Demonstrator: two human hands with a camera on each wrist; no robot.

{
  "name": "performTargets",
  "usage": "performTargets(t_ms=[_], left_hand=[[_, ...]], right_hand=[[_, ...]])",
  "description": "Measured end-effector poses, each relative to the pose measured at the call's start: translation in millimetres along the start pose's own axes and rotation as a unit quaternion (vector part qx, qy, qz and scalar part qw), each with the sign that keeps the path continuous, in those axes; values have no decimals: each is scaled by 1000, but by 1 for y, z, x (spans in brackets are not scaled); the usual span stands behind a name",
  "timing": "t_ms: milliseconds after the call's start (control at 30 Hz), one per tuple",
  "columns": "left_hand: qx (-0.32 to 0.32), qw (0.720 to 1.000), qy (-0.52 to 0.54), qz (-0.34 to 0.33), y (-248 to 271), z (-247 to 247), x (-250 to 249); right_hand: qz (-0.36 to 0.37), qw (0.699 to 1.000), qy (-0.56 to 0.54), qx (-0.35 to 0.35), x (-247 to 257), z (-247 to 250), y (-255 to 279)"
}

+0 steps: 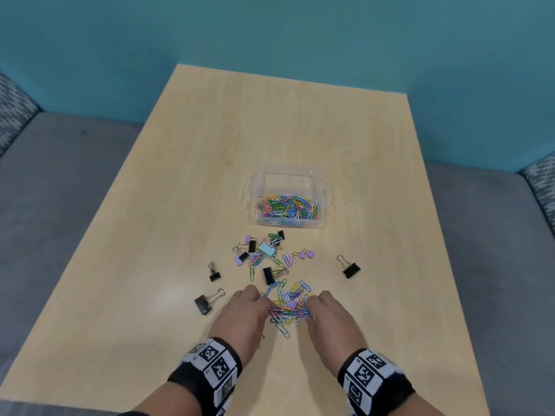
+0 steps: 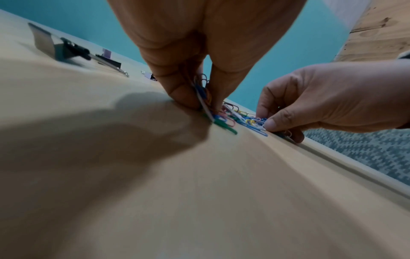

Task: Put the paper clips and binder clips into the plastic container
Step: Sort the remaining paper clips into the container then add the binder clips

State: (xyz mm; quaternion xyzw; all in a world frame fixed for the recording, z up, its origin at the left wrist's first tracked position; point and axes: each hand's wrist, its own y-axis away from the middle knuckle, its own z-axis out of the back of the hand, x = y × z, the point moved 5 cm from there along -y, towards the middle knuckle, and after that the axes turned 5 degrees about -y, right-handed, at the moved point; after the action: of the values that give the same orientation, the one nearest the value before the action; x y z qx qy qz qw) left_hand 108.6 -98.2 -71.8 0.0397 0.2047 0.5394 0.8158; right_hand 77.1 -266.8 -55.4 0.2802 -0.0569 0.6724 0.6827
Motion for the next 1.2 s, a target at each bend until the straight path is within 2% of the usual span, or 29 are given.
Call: performTargets(t_ms=[167,300,367,433,533,600,667,867,1033,1067,1133,1200], left_hand=[[-21,992,114,48,-2,13,1],[-4,973,202,113,-5,21,6],[18,961,239,139,-3,25,11],[39,938,304,162,-1,32,16],[52,881,432,188,-4,46,21],[38,846,493,199,-17,61,21],[8,826,528,197,-44,85,20],[-92,846,496,175,-151,143,21],[-75,852,490,170,-177,146,14],[-74,857,479,173,-172,144,18],[-96,887,419,169,-152,143,30],[-106,911,367,158,-122,138,37]], right_hand=[[-21,999,-2,41,1,6,-7],[-70,991,-88,79,-10,9,-14],[-110,976,-164,95,-18,12,-16],[-153,947,-262,107,-23,16,-15],[-177,896,-389,122,-24,30,-21],[-177,874,-440,107,-21,50,-37],[-172,862,-472,69,-17,73,-65],[-137,866,-478,-44,3,128,-163],[-130,881,-453,-35,12,135,-181],[-124,888,-440,-42,6,134,-176],[-92,927,-356,-72,-8,136,-158],[-52,966,-247,-62,-20,125,-130]])
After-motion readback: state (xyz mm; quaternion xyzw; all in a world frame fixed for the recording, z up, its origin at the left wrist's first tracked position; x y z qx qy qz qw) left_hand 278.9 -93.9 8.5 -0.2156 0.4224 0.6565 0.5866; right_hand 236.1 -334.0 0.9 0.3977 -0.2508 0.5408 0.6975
